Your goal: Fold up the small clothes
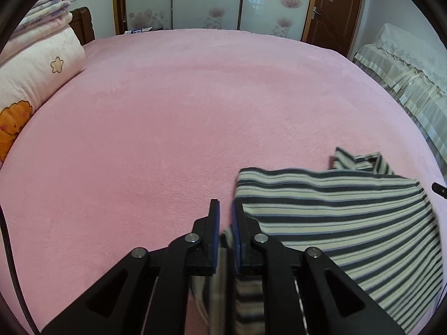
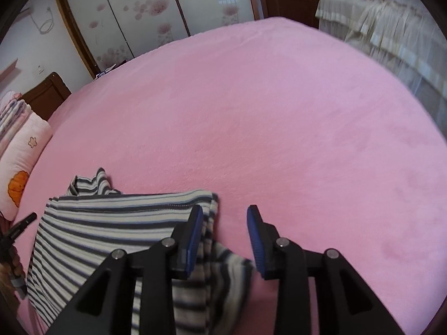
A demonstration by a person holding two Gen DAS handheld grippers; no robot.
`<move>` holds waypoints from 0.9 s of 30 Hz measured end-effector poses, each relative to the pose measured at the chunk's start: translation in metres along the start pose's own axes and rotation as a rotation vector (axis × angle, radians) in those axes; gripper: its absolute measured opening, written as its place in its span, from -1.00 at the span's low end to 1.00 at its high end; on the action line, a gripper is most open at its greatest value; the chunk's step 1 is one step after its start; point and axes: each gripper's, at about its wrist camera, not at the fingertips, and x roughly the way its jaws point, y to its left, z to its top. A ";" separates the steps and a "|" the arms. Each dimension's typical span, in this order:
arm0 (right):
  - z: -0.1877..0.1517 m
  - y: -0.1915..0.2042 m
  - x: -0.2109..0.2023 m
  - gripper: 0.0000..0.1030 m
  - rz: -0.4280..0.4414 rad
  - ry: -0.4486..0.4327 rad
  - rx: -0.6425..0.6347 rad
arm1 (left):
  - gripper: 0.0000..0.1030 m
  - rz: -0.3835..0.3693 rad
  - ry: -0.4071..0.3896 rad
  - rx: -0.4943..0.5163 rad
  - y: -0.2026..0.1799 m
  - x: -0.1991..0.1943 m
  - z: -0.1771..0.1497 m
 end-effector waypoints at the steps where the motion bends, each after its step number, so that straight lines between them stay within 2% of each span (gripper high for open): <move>1: -0.001 0.003 -0.010 -0.36 -0.012 -0.007 -0.014 | -0.77 0.004 0.006 -0.004 -0.004 -0.004 0.001; 4: -0.009 0.021 -0.040 -0.36 -0.023 -0.030 -0.065 | -0.65 0.006 0.027 0.007 -0.025 -0.020 0.000; 5: -0.012 0.028 -0.047 -0.36 -0.024 -0.033 -0.080 | -0.55 0.009 0.032 0.026 -0.037 -0.027 -0.003; 7: -0.022 0.045 -0.062 -0.36 0.006 -0.035 -0.109 | -0.38 0.004 0.022 0.047 -0.056 -0.037 -0.011; 9: -0.037 0.065 -0.070 -0.36 0.040 -0.029 -0.135 | -0.12 -0.006 0.010 0.071 -0.076 -0.046 -0.025; 11: -0.056 0.087 -0.073 -0.36 0.069 -0.020 -0.161 | -0.03 0.007 0.004 0.101 -0.093 -0.050 -0.045; 15: -0.105 0.118 -0.074 -0.36 0.106 -0.003 -0.190 | -0.03 0.060 0.038 0.159 -0.111 -0.049 -0.095; 17: -0.129 0.128 -0.073 -0.36 0.116 0.007 -0.208 | -0.03 0.083 0.050 0.158 -0.107 -0.050 -0.117; 20: -0.153 0.133 -0.069 -0.36 0.090 -0.001 -0.249 | 0.01 0.095 0.035 0.137 -0.091 -0.053 -0.134; 24: -0.169 0.112 -0.059 -0.36 -0.025 0.015 -0.270 | 0.05 0.113 0.044 0.120 -0.072 -0.053 -0.137; 27: -0.174 0.082 -0.054 -0.42 -0.068 0.039 -0.233 | 0.05 0.099 0.053 0.107 -0.061 -0.052 -0.138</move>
